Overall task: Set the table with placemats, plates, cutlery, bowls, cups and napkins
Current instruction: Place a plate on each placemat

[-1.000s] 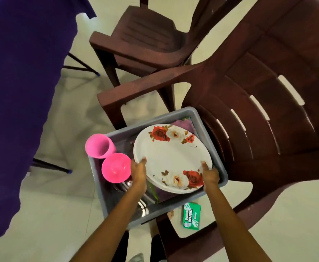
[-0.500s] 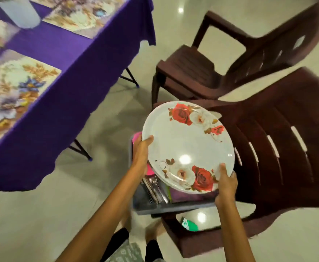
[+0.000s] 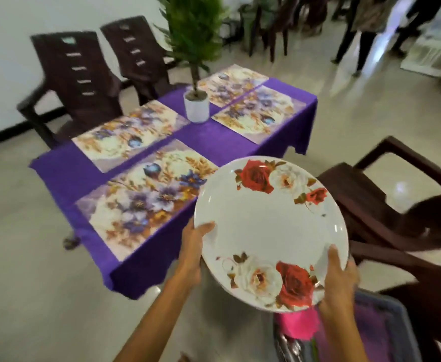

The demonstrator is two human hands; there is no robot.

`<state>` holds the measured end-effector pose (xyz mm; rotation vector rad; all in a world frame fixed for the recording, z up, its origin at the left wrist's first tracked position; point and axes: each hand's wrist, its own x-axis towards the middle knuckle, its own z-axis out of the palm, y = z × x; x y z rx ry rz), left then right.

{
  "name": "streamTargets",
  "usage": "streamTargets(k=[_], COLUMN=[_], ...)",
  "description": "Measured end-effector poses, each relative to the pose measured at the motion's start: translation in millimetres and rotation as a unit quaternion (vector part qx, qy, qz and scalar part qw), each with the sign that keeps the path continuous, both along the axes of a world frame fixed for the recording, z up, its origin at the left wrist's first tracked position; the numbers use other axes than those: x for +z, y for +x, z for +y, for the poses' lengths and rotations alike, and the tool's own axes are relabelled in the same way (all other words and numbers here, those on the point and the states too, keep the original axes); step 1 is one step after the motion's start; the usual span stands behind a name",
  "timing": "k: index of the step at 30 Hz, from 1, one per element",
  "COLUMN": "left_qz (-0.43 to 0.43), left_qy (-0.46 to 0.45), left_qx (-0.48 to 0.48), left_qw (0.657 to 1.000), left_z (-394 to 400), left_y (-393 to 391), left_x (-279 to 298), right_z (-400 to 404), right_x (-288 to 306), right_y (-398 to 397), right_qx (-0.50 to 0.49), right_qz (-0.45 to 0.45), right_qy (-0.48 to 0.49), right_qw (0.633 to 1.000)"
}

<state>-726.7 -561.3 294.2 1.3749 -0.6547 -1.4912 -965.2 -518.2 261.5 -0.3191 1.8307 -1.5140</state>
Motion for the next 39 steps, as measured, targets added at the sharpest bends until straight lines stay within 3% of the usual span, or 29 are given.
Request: streamTargets(k=[4,12,17,21,29,33,36,39], left_qz=[-0.015,-0.020,-0.009,-0.065,-0.087,-0.117,-0.126,-0.186], left_qy=[-0.028,-0.005,0.021,0.070,0.138,0.178,0.240,0.262], left_qx=[0.018,0.185,0.240,0.262,0.408,0.439,0.434,0.378], left_qw=[0.999,0.982,0.971,0.960,0.898,0.873,0.859,0.868], left_z=[-24,-60,-86,-120,-168,-172,-176,-177], left_y=[91,181,198,200,187,185,191,202], left_x=[12,-16,-42,-68,-105,-107,-104,-108], right_z=[-39,-132,-208,-276,-392,-407,-415,-419], right_x=[3,15,-5,-24,-89,-85,-87,-91], right_y=[80,171,190,205,229,249,258,258], right_qx=[0.056,0.206,0.288,0.357,0.506,0.556,0.569,0.577], right_qz=[-0.003,0.001,0.011,0.055,0.101,0.111,0.143,0.158], right_qy=[0.005,-0.006,0.026,0.041,0.084,0.075,0.085,0.087], right_qw=[0.998,0.979,0.957,0.932,0.852,0.820,0.805,0.796])
